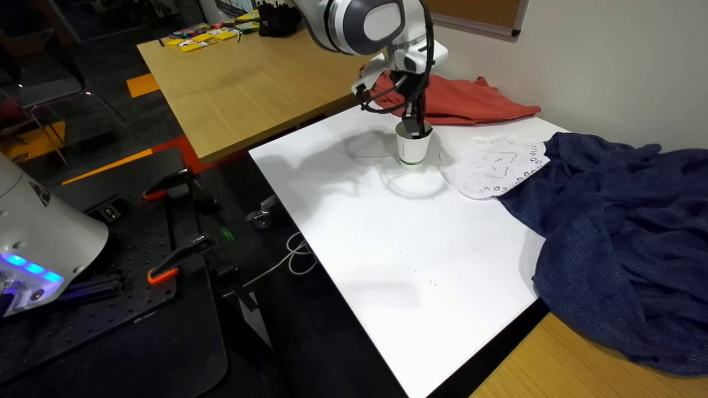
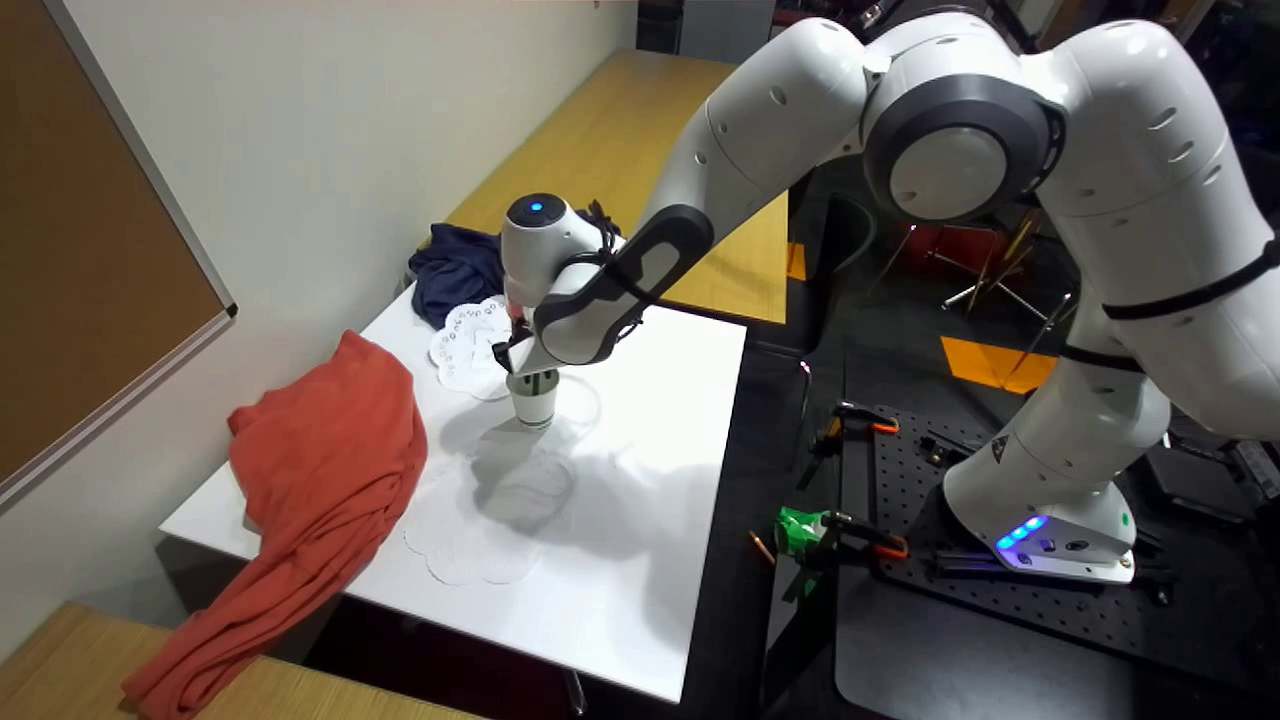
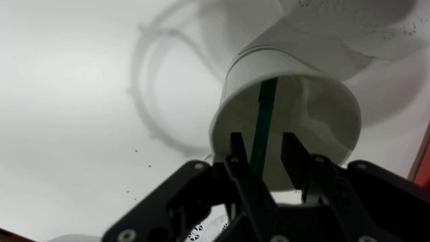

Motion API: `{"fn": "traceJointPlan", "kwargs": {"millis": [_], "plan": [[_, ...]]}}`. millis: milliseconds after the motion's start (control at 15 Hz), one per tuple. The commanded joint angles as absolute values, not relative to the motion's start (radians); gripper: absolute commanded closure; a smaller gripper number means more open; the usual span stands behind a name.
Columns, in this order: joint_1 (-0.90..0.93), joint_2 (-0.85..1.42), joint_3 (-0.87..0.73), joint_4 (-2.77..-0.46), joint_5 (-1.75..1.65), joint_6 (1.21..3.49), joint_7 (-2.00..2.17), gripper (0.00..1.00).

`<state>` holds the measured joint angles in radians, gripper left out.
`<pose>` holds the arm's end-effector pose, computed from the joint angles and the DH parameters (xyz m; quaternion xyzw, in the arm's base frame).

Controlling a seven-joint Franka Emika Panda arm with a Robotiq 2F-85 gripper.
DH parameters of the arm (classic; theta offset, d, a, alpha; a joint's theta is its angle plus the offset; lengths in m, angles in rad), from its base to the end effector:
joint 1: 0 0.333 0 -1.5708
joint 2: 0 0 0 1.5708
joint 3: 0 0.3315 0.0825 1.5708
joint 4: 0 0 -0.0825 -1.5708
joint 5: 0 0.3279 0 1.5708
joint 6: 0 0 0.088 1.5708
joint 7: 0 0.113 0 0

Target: Remove the pen out of the cup and put it on the table

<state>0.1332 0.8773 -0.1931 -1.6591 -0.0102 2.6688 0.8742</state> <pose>0.6660 -0.0187 0.1663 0.9069 -0.4083 0.0962 0.0391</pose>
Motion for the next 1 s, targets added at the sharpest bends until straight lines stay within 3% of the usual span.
{"fn": "traceJointPlan", "kwargs": {"millis": [0, 133, 200, 400, 933], "plan": [[0.14, 0.902, -0.208, -1.611, 0.014, 2.621, 0.88, 0.61], [0.14, 0.911, -0.211, -1.601, 0.012, 2.615, 0.881, 0.66], [0.141, 0.914, -0.212, -1.597, 0.011, 2.613, 0.88, 0.88], [0.145, 0.917, -0.216, -1.59, 0.007, 2.613, 0.881, 1.0], [0.183, 0.81, -0.231, -1.698, -0.004, 2.653, 0.89, 0.97]]}}
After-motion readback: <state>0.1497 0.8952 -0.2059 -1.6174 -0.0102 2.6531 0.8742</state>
